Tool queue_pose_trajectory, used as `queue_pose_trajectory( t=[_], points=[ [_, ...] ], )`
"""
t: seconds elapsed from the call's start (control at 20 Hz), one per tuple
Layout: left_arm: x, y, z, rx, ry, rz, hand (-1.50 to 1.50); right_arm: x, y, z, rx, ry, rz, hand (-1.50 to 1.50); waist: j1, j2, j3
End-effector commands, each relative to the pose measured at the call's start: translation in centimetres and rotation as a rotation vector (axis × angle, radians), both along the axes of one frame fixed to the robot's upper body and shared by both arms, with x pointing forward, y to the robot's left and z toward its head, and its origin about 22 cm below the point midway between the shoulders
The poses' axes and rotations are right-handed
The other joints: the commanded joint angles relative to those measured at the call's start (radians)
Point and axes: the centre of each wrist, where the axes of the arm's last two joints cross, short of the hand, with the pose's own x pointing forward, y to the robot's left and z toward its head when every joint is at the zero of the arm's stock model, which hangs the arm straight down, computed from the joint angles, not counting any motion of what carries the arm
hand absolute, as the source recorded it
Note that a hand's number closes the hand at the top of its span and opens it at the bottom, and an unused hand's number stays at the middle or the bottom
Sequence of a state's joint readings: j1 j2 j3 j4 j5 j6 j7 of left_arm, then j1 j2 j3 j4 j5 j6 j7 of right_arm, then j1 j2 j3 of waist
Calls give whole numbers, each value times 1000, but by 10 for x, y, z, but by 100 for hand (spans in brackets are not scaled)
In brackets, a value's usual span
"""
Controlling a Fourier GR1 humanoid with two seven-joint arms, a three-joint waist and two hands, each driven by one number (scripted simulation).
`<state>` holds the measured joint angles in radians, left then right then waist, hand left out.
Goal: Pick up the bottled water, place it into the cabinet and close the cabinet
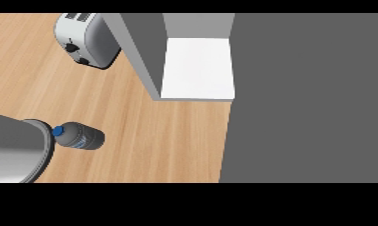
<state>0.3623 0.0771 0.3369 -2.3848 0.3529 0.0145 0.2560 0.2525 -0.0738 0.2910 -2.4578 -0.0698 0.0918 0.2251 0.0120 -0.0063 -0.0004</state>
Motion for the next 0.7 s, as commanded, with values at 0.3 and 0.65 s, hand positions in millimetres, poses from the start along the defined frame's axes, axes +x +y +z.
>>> queue_pose_trajectory(
  t=[0.3,0.65],
  points=[
    [-34,-11,46,-14,-80,-70,-150,-22,9,26,17,-15,-18,-150,8,-5,0],
    [-32,6,35,-6,-24,-31,-150,-27,18,14,5,-12,-16,-150,-3,-5,0]
  ],
)
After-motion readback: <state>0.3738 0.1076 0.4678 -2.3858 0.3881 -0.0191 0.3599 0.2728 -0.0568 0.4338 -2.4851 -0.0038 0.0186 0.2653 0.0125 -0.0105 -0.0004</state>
